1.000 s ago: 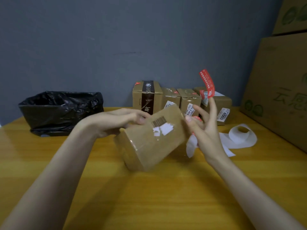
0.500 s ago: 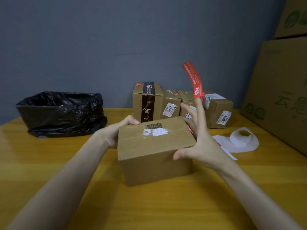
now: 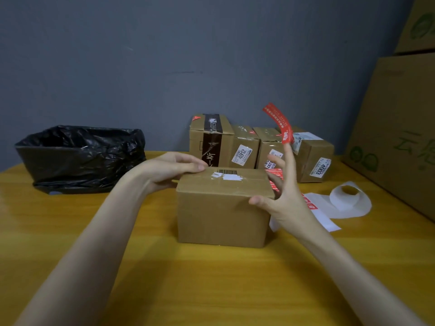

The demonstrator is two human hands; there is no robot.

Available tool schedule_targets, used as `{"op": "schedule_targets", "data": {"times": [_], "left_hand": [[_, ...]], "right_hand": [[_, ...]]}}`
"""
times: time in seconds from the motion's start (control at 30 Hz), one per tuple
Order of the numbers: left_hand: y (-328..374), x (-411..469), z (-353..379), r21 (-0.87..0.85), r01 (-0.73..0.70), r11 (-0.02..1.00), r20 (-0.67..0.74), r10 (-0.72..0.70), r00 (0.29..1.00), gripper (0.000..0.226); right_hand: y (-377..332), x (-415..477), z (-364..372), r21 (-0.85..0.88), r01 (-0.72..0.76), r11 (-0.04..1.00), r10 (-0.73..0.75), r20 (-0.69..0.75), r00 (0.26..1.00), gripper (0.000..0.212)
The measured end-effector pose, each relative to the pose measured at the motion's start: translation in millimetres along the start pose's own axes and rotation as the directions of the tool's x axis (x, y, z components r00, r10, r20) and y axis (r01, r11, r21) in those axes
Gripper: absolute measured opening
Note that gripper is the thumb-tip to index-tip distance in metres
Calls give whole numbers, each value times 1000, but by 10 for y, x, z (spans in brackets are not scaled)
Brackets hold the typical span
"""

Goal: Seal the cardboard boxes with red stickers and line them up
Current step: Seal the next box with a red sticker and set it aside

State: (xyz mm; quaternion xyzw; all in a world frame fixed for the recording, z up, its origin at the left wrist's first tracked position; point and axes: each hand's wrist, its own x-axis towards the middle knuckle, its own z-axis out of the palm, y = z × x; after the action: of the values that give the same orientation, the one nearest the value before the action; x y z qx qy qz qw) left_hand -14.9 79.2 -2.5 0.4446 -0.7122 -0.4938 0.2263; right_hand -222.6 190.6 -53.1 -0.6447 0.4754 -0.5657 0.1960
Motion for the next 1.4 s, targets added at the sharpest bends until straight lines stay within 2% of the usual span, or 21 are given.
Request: {"op": "schedule_targets", "data": {"times": [0.07,0.17,0.3,0.43,0.53,0.67,0.77,0.9,1.07,1.27,1.4], "left_hand": [[44,-20,-18,52,-17,999,-56,20,998,26],[156,-66,-24,106,-113,988,-134,126,983,38],[330,-153,19,168,-264,950,-142,289,947,36],[486,-273,102,123,-381,916,-160,397,904,26],[583,-369,152,85,-444,892,-144,452,880,26],[614,-382,195,73,-448,891,-190,453,871,32],[593,-337,178,9,-434,901,-308,416,856,31],[553,-274,84,-68,-419,906,-425,353,833,28],[508,-236,10,32,-373,927,-418,352,837,6],[508,-218,-3,19,-373,928,-444,342,828,11],[508,-218,20,38,-345,938,-411,330,850,10]], "right_hand": [[21,1,-14,39,-3,999,2,2,1000,121],[45,25,-33,67,0,998,0,-5,1000,120],[36,29,-21,31,-9,999,10,-37,999,109],[-59,58,-53,30,34,999,-27,-193,981,73],[-197,114,-66,18,83,996,-74,-299,951,30],[-381,240,-33,-22,144,989,-143,-334,932,11],[-454,337,29,-32,176,984,-176,-357,918,14],[-499,451,105,1,146,989,-136,-372,918,13],[-516,580,148,57,109,992,-79,-385,920,8],[-429,700,165,7,60,998,-51,-418,907,8],[-306,757,154,-134,-3,991,-52,-406,912,7]]}}
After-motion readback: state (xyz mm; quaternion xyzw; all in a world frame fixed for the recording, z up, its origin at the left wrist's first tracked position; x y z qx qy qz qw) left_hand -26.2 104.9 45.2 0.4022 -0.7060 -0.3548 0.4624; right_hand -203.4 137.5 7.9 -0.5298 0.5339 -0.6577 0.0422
